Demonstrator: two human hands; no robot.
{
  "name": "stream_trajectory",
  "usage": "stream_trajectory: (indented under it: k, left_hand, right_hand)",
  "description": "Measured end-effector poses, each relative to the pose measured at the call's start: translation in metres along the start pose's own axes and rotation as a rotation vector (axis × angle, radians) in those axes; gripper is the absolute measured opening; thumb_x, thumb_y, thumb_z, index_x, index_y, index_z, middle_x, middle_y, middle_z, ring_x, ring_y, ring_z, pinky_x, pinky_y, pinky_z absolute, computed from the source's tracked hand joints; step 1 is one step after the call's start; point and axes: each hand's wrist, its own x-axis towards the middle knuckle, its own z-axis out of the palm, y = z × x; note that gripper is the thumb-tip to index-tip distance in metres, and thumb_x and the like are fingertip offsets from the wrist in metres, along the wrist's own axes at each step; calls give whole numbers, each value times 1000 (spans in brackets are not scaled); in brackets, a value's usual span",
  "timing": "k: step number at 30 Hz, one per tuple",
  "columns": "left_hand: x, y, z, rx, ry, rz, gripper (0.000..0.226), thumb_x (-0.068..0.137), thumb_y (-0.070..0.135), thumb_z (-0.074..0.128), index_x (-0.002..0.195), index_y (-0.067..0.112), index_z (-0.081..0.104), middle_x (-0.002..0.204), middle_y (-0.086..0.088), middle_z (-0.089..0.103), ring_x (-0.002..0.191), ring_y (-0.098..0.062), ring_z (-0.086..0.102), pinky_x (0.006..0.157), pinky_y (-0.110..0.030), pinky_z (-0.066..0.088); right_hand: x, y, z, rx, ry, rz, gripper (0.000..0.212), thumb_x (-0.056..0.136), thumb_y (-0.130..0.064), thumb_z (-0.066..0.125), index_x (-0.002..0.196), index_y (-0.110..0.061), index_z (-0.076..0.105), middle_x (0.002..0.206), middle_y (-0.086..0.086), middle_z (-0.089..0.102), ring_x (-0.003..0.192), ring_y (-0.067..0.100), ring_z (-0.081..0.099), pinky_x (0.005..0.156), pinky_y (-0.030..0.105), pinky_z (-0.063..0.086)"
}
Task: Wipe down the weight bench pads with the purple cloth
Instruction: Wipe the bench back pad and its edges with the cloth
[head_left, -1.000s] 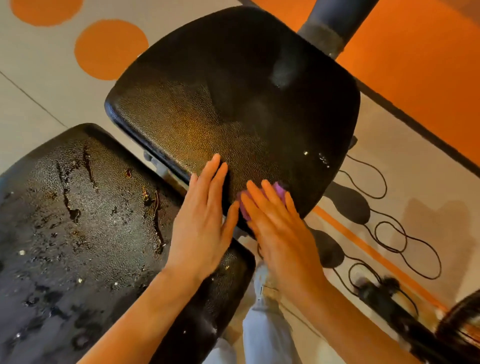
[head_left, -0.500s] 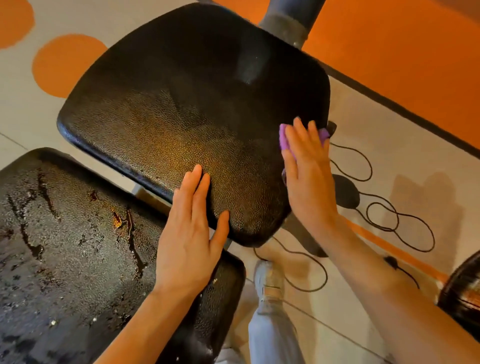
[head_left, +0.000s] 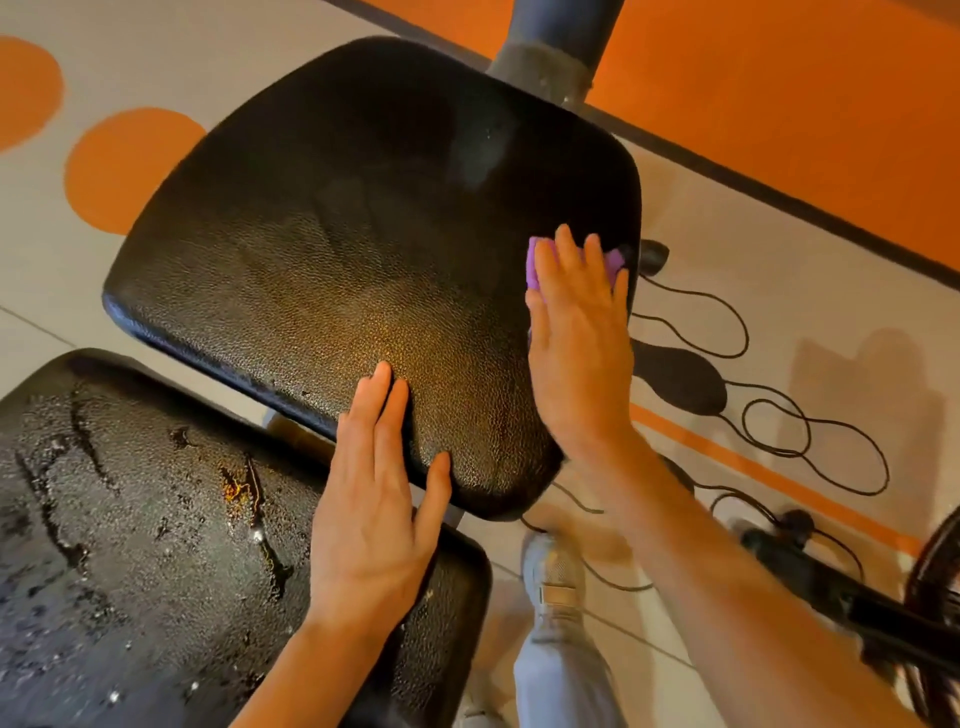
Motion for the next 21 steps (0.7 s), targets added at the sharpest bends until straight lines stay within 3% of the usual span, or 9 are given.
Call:
stream_trajectory:
  k: [2,4,6,9,12,15,17,18,21]
  left_hand:
    - [0,1,0,-9,-12,-6,65,97,41,38,152,10,24,162,0,17,151,-12,13,120,-39,25]
    - [0,2,-1,-23,-9,-12,65,96,41,39,151,10,25,161,0,18,151,-11,13,118,-43,28]
    - [0,3,-2,-25,-3,-11,64,96,41,38,151,9,27,161,-1,20,151,-12,15,117,-46,30]
    - [1,3,-1,-16,1,-9,63,96,40,37,150,8,27,160,-2,20,150,-15,18,117,-48,30]
    - [1,2,-1,-5,3,-6,63,97,39,38,150,9,26,160,-2,21,150,-16,19,118,-47,29]
    - [0,1,-1,-19,-4,-3,63,96,39,40,151,11,25,161,-1,19,150,-15,17,119,-41,26]
    - [0,1,-2,-44,1,8,63,96,38,41,151,10,27,161,-2,20,150,-16,18,119,-40,25]
    - [0,1,-2,-47,3,9,63,96,38,41,150,10,27,161,-1,20,150,-16,19,119,-41,25]
    - [0,2,-3,-61,1,4,62,96,39,39,150,11,27,161,2,18,150,-15,18,119,-43,25]
  right_hand:
    - [-56,-14,-3,33,-12,-149,50,97,-15,51,145,-15,39,154,6,34,145,27,22,119,48,19]
    - [-90,-15,-9,4,-145,-352,54,92,-17,58,143,-18,41,152,4,37,144,25,26,117,46,24]
    - [-54,3,-11,-9,-179,-440,48,95,-19,49,142,-17,42,151,5,38,143,26,29,117,47,24]
    - [35,19,-8,-49,-92,-188,45,102,-23,34,145,-14,36,154,10,32,145,29,23,118,51,18]
    - [24,8,-3,-8,-54,-44,46,102,-21,35,147,-14,32,156,9,28,146,29,19,119,49,16]
    - [-64,-11,-10,12,-125,-331,49,97,-18,47,145,-16,37,154,6,32,145,27,23,118,48,20]
    - [-62,3,-14,-19,-210,-528,49,95,-19,45,144,-17,38,154,4,33,144,25,25,118,45,18]
    - [-37,15,-14,-29,-182,-520,48,95,-16,42,143,-17,39,153,5,35,143,26,27,116,46,17]
    - [45,41,-17,27,-121,-140,46,100,-14,37,147,-15,33,156,9,28,146,29,17,118,51,16]
